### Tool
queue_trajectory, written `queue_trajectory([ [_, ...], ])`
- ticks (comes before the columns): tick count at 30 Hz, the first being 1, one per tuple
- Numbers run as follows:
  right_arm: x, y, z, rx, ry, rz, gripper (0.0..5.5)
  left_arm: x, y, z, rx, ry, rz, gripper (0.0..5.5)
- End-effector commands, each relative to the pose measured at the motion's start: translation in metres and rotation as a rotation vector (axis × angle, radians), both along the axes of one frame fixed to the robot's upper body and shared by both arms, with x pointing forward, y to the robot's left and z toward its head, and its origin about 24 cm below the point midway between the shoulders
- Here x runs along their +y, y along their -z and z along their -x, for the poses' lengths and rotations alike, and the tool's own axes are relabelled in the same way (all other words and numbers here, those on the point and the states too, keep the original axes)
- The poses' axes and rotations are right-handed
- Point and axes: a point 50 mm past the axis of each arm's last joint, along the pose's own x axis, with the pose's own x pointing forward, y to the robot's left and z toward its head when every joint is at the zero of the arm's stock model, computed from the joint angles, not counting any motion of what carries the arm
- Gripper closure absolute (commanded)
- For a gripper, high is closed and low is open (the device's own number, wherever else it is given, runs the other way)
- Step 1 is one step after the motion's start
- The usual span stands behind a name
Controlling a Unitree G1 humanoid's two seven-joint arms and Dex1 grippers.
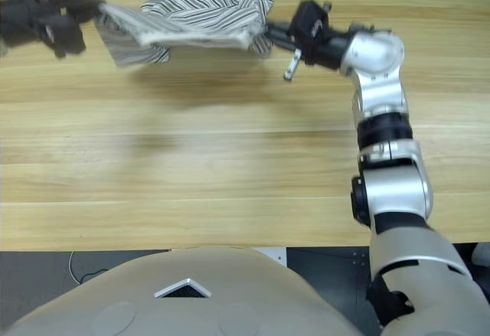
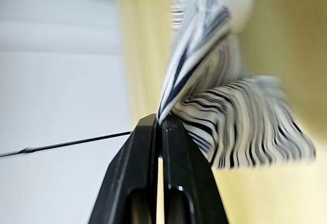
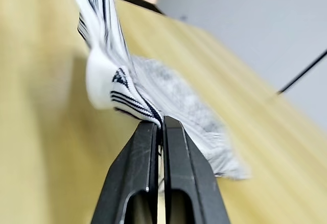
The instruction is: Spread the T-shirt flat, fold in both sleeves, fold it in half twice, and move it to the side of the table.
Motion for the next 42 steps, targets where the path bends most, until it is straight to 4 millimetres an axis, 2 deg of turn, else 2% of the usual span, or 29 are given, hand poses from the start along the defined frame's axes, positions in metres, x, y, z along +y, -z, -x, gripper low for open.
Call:
queue_trajectory([
  [1, -0.012, -0.022, 0.061, 0.073, -0.204, 0.006, 5.40, -0.022, -0.044, 0.061, 0.010, 0.170, -0.128, 5.39],
  [3, -0.012, -0.034, 0.064, 0.063, -0.206, -0.002, 5.40, -0.030, -0.050, 0.071, 0.012, 0.179, -0.120, 5.39],
  [5, -0.013, -0.037, 0.071, 0.075, -0.225, 0.028, 5.40, -0.036, -0.038, 0.083, 0.072, 0.189, -0.124, 5.39],
  [9, -0.012, -0.025, 0.092, 0.137, -0.294, 0.148, 5.40, -0.042, 0.020, 0.116, 0.278, 0.220, -0.218, 5.39],
  [11, -0.012, -0.028, 0.099, 0.148, -0.325, 0.186, 5.40, -0.047, 0.048, 0.142, 0.390, 0.264, -0.271, 5.39],
  [14, -0.011, -0.026, 0.110, 0.178, -0.370, 0.246, 5.40, -0.050, 0.075, 0.179, 0.532, 0.317, -0.330, 5.39],
  [17, -0.005, -0.007, 0.120, 0.220, -0.360, 0.315, 5.40, -0.051, 0.092, 0.205, 0.625, 0.352, -0.379, 5.39],
  [19, 0.001, 0.006, 0.125, 0.238, -0.351, 0.345, 5.40, -0.051, 0.094, 0.211, 0.642, 0.348, -0.394, 5.39],
  [22, 0.005, 0.013, 0.130, 0.253, -0.353, 0.362, 5.40, -0.051, 0.090, 0.208, 0.616, 0.332, -0.415, 5.39],
  [25, 0.006, 0.022, 0.139, 0.292, -0.388, 0.401, 4.82, -0.051, 0.085, 0.204, 0.586, 0.332, -0.428, 5.40],
  [28, 0.006, 0.032, 0.147, 0.312, -0.432, 0.460, 4.33, -0.054, 0.081, 0.204, 0.568, 0.330, -0.421, 4.93],
  [30, 0.007, 0.027, 0.147, 0.290, -0.446, 0.463, 3.95, -0.054, 0.076, 0.200, 0.539, 0.322, -0.422, 4.60],
  [34, -0.007, 0.000, 0.137, 0.251, -0.457, 0.474, 3.92, -0.052, 0.074, 0.196, 0.527, 0.296, -0.454, 4.48],
  [38, -0.028, -0.007, 0.134, 0.287, -0.449, 0.537, 3.92, -0.050, 0.071, 0.202, 0.570, 0.289, -0.476, 4.48],
  [40, -0.033, -0.009, 0.135, 0.309, -0.454, 0.547, 3.92, -0.049, 0.069, 0.207, 0.610, 0.278, -0.493, 4.48],
  [42, -0.033, -0.010, 0.127, 0.284, -0.417, 0.535, 3.92, -0.046, 0.068, 0.214, 0.678, 0.242, -0.517, 4.48],
])
